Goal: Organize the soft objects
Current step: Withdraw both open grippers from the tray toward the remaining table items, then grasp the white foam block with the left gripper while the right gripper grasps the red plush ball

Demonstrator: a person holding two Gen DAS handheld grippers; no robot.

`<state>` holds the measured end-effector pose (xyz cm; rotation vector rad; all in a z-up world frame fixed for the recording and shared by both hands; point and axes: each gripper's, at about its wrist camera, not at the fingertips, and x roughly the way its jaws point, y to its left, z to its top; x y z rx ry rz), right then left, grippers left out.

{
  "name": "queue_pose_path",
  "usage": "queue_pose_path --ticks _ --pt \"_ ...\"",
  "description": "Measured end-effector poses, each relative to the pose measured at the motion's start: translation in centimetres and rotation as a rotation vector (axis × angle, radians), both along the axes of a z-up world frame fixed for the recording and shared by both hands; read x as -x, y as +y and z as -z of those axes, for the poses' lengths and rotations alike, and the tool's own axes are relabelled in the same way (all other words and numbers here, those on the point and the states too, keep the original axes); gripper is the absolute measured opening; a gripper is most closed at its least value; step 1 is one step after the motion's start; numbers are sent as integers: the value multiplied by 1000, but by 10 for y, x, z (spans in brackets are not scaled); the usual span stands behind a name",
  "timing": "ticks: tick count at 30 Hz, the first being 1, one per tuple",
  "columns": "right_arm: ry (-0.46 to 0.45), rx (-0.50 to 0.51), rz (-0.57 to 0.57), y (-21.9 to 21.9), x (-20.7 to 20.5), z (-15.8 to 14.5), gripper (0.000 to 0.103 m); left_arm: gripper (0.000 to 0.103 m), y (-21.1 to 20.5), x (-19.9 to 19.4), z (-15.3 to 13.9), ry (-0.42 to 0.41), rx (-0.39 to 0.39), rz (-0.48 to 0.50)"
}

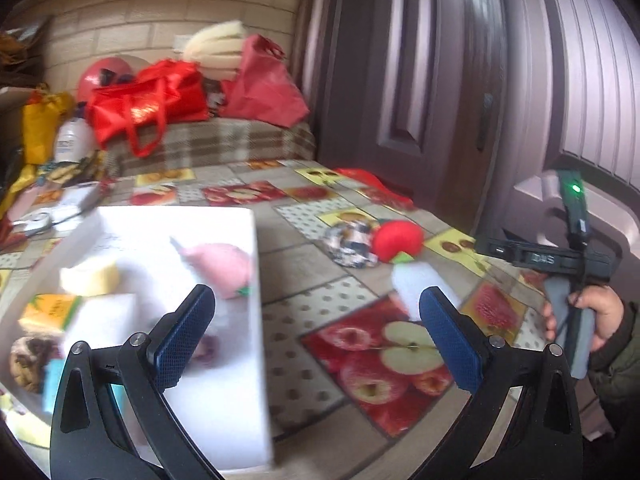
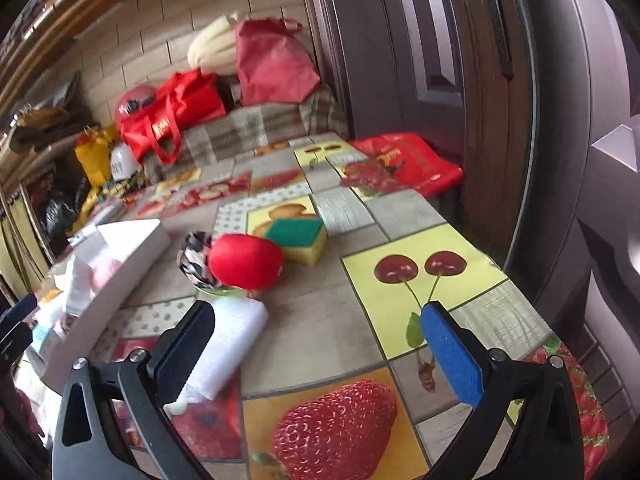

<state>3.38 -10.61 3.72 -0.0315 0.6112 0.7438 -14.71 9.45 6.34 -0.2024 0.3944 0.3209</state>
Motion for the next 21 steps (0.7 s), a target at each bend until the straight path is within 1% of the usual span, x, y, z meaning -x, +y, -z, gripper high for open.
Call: queue_pose_path --ticks 3,4,6,7,8,10,12,13,15,16,18,19,20,21 --pt "-2 -19 32 -2 -13 2 103 102 -17 -42 4 86 31 102" --pt "0 -22 42 -3 -16 3 103 102 -24 -60 8 127 49 143" --pt "29 -46 61 -9 -23 6 103 102 -33 -90 19 202 86 189" --pt "46 -58 70 -13 -26 8 103 102 -37 -107 23 243 102 199" --pt "60 -69 75 -14 -29 8 103 102 -40 -120 26 263 108 199" --pt "92 -90 82 -17 -35 11 103 102 -45 -140 28 278 100 178" --pt "128 -108 82 -19 -39 14 103 102 -47 -158 30 292 105 176" --pt "147 -115 81 -20 -42 15 103 102 -50 -167 33 313 109 182" --pt "176 -116 84 -19 -47 18 103 101 -56 -180 39 380 91 183" --pt "190 -120 80 -20 -48 20 103 98 -60 -186 42 412 77 183" --pt "193 -117 66 -17 -48 19 103 71 -63 -189 46 448 56 188" --pt "188 -113 47 -14 -47 18 103 60 -63 -187 44 437 47 187" --pt "176 -102 18 -9 -44 16 103 56 -60 -182 45 429 53 198" --pt "153 -88 -10 -3 -40 13 103 56 -57 -177 46 425 57 196"
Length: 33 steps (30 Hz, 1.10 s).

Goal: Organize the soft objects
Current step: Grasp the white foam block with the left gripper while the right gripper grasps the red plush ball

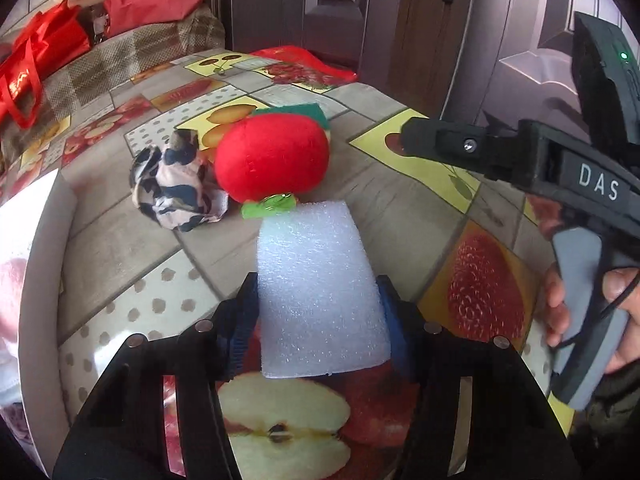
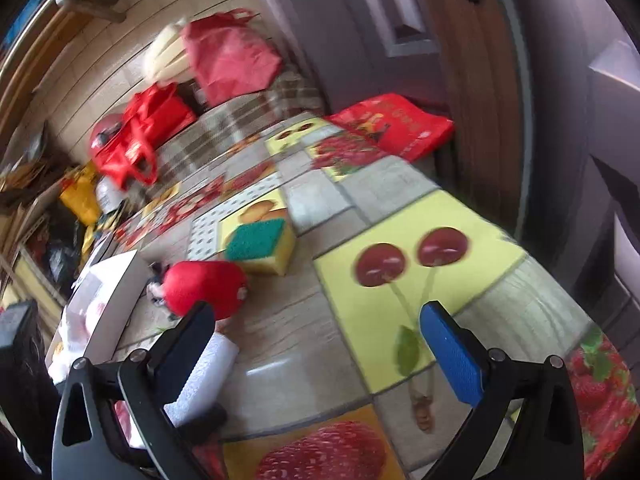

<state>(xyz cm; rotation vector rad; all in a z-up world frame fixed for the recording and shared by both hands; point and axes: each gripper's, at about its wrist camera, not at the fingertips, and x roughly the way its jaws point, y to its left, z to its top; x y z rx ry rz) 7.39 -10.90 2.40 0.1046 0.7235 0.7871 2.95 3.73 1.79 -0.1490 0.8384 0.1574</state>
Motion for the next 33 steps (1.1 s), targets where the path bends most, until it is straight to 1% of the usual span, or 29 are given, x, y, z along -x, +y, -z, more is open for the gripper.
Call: queue_pose_path --ticks 4,6,9,12,14,15,16,20,23,25,27,28,30,33 --pt "-100 27 -89 26 14 -10 103 56 16 35 -2 -31 51 -50" --pt "-119 53 -129 43 15 -11 103 56 22 51 -5 -55 53 -77" --pt "-125 121 -174 75 14 -6 102 56 27 68 -10 -105 36 -118" --pt "-84 183 -192 101 7 3 101 56 27 78 -14 -143 25 -142" --pt "-44 241 -185 112 4 11 92 56 23 82 -17 -159 6 -141" --pt "-16 240 -212 114 3 14 80 56 23 82 -17 -164 -3 -139" --pt "-7 231 -229 113 4 15 62 55 21 83 -18 -167 -11 -134" --pt "-41 185 -224 97 18 11 59 55 18 89 -23 -193 -38 -128" --pt "-71 108 -180 76 30 4 59 55 17 95 -28 -235 -54 -136" --pt "-128 40 -138 61 41 -4 59 55 16 100 -31 -266 -71 -145" --pt "-185 -3 -111 50 53 -11 59 55 14 105 -34 -295 -90 -151" --pt "-225 -19 -96 45 62 -15 59 55 13 108 -35 -306 -98 -154" --pt "-276 -40 -80 42 72 -22 59 55 11 113 -38 -335 -116 -162" --pt "-308 -50 -88 47 82 -26 59 55 11 121 -41 -360 -132 -179"
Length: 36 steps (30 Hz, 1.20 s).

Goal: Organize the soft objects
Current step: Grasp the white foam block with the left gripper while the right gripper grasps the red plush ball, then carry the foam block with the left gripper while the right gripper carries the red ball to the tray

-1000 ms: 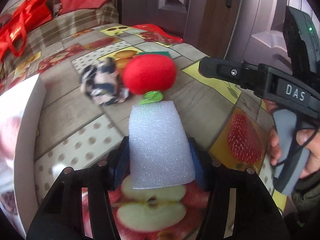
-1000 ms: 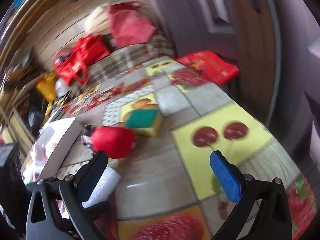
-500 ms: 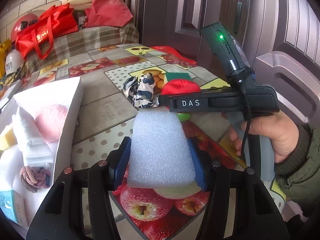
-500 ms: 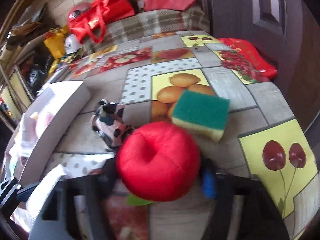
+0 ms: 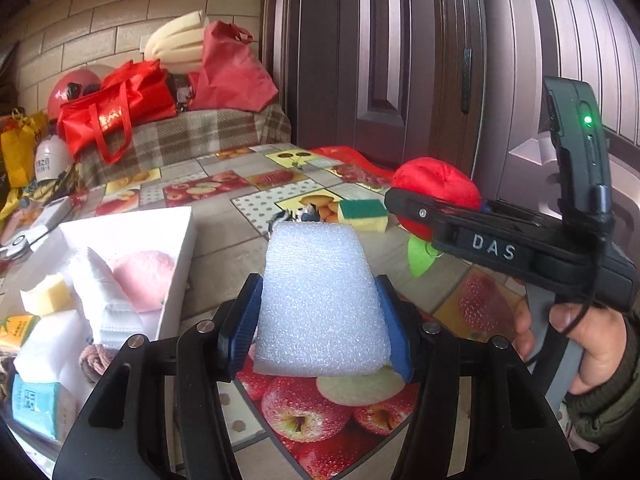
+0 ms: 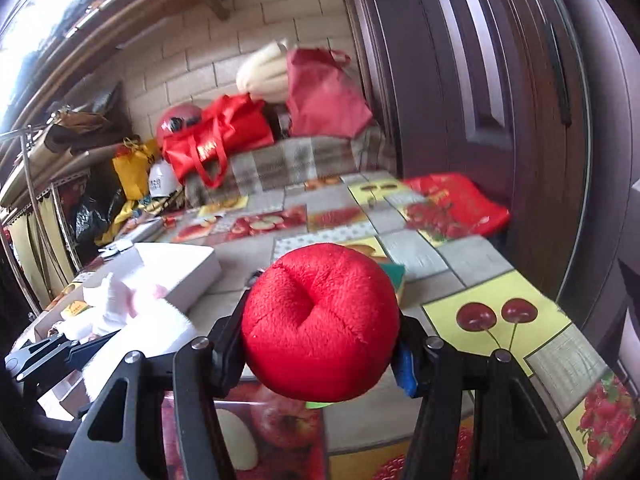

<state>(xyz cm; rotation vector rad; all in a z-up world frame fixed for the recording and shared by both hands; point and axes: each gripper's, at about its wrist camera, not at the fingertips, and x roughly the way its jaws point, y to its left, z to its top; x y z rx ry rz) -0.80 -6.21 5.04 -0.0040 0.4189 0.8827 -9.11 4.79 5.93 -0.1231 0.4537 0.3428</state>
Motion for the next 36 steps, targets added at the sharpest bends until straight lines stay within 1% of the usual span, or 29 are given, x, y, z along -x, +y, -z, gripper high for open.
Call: queue_pose_path --ticks 7,14,22,33,36 --pt "-69 38 -44 19 22 -4 59 55 16 21 -4 -42 13 -56" --pt "-88 57 -73 31 37 -3 59 55 23 31 -5 -58 6 -70" --pt "-89 78 -97 42 46 0 59 56 37 49 -4 -76 -8 -121" --pt "-100 96 -133 58 61 1 59 56 50 72 -4 -94 -43 -155" --pt "-101 104 -142 62 62 2 59 56 51 78 -5 -103 -74 -175"
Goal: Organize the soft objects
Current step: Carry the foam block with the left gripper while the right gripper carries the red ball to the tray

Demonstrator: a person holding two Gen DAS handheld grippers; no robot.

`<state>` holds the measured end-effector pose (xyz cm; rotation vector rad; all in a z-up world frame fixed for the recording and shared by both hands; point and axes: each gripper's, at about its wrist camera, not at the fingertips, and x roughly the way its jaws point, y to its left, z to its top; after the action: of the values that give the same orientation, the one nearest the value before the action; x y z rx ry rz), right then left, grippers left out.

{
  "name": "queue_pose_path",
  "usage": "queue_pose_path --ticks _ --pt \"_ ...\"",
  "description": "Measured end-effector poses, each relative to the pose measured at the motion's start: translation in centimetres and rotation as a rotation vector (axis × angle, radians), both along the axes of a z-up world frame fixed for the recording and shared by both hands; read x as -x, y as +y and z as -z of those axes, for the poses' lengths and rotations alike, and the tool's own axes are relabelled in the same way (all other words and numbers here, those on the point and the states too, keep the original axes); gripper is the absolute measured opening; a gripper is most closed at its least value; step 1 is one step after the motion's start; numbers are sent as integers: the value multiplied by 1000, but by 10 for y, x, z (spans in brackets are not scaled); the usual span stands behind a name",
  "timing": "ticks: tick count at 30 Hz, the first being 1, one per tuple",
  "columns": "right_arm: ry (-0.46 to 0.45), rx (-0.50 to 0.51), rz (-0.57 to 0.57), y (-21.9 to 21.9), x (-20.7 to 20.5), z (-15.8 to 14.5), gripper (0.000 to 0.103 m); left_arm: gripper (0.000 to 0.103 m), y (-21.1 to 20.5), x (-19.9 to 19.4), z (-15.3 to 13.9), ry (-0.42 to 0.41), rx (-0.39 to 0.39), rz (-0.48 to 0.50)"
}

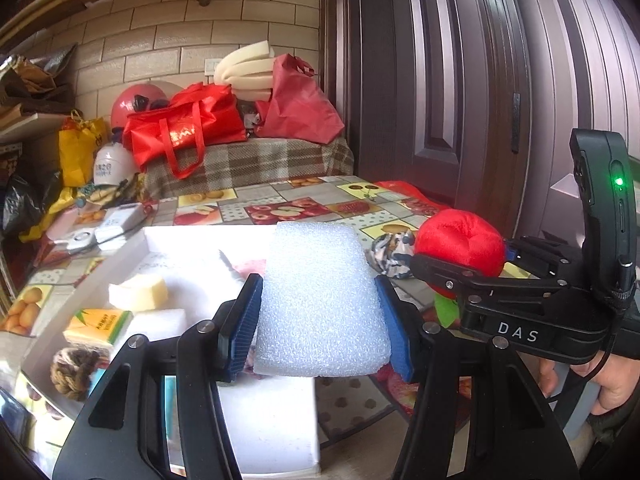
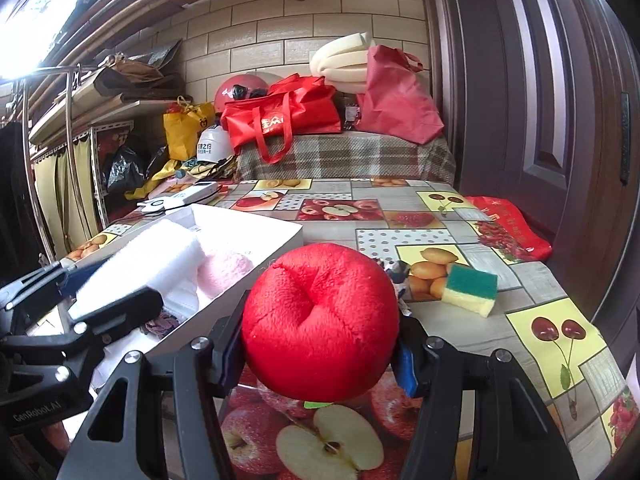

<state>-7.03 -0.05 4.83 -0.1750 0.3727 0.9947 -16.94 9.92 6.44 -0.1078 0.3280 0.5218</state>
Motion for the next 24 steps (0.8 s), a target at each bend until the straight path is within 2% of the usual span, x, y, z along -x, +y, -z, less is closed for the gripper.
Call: queue_pose_path --ticks 6,12,16,20,24 --pt "0 7 -15 7 3 0 59 56 16 13 1 -17 7 -43" --pt "-12 18 -46 21 12 1 59 56 27 27 0 -23 -25 -76" --pt "-24 4 -71 30 22 1 59 56 40 44 1 -32 -29 -134" --pt "-33 -22 -126 40 36 -1 59 56 62 62 3 -47 3 -206" --pt "-45 -14 -214 58 53 -1 59 56 77 65 6 -37 23 -236"
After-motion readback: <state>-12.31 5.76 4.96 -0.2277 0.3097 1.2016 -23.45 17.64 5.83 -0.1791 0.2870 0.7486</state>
